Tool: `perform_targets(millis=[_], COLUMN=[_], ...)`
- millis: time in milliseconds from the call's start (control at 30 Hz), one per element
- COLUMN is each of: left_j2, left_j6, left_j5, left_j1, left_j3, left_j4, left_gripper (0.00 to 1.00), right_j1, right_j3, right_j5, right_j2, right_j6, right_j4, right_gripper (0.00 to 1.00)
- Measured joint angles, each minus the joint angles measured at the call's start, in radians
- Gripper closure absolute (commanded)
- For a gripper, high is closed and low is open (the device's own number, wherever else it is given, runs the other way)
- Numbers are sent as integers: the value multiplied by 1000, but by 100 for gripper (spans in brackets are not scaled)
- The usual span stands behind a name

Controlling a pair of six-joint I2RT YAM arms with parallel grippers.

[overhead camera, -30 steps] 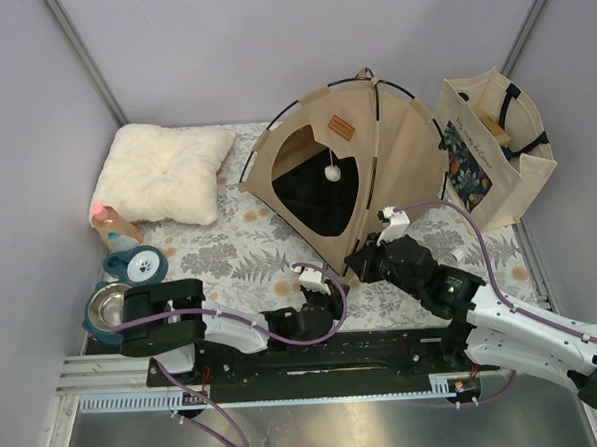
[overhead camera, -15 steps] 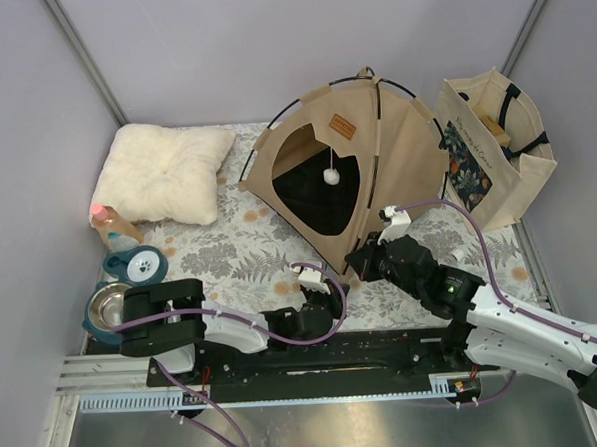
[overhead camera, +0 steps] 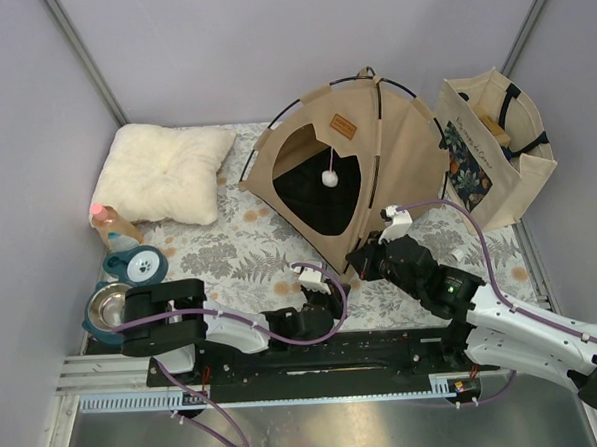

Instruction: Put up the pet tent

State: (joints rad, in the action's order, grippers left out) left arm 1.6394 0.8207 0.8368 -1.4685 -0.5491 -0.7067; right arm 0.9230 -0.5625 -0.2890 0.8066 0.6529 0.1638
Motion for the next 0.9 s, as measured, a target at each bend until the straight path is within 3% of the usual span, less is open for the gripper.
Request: perform_targets(millis=[900], left_j2=[0], left_j6=[26], left_j5=[6], left_j1=[-10], left_j3=[2], left_j4=[-10], left_gripper=[100], right_j1=[0], right_j3=[-2], right_j5=[-5], right_j2=[-34], right_j6=[9], right_j4=[45], right_gripper=[100])
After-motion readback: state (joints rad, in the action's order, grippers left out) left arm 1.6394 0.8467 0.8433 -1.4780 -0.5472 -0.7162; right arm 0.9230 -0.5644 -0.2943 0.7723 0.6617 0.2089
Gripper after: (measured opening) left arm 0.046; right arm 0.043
